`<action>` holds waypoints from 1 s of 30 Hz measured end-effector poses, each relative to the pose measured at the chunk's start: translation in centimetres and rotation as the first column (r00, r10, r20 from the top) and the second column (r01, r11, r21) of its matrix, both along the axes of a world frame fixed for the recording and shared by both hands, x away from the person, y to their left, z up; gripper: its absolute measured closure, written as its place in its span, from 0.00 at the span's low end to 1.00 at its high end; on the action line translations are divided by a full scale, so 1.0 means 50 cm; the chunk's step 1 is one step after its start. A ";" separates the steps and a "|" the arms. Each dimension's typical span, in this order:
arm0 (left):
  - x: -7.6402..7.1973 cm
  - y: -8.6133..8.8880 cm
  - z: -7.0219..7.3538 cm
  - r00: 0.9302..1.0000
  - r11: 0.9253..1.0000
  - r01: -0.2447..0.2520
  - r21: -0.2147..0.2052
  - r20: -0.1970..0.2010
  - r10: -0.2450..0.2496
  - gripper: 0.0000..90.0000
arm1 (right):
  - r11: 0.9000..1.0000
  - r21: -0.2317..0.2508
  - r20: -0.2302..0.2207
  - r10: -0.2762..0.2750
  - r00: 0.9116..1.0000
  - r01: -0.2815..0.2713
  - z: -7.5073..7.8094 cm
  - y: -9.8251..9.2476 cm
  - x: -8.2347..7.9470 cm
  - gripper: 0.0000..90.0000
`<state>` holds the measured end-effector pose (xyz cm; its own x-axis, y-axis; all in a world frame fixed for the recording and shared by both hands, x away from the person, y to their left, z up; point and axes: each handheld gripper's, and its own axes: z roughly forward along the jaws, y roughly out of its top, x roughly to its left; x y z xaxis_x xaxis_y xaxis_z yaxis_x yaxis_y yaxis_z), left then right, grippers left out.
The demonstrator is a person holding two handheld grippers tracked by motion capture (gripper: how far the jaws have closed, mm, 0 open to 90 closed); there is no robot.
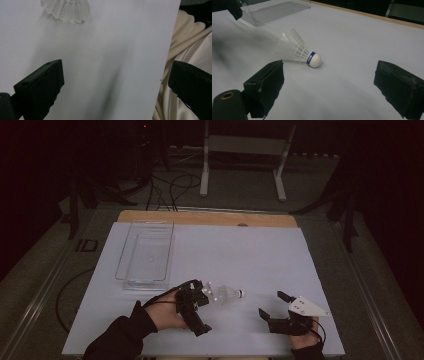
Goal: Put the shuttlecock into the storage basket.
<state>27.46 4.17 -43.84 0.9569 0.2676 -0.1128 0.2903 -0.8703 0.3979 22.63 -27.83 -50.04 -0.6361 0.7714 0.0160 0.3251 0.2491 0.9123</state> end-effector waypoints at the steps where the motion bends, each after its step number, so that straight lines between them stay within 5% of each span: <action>1: 0.002 -0.002 0.000 1.000 1.000 0.000 -0.002 -0.002 0.000 0.01 | 1.000 0.000 0.000 0.000 1.000 0.000 0.000 0.000 0.000 0.10; 30: 0.059 -0.082 -0.037 0.998 1.000 0.010 0.017 -0.070 -0.009 0.04 | 1.000 -0.007 -0.002 0.004 1.000 -0.004 0.000 0.002 0.000 0.10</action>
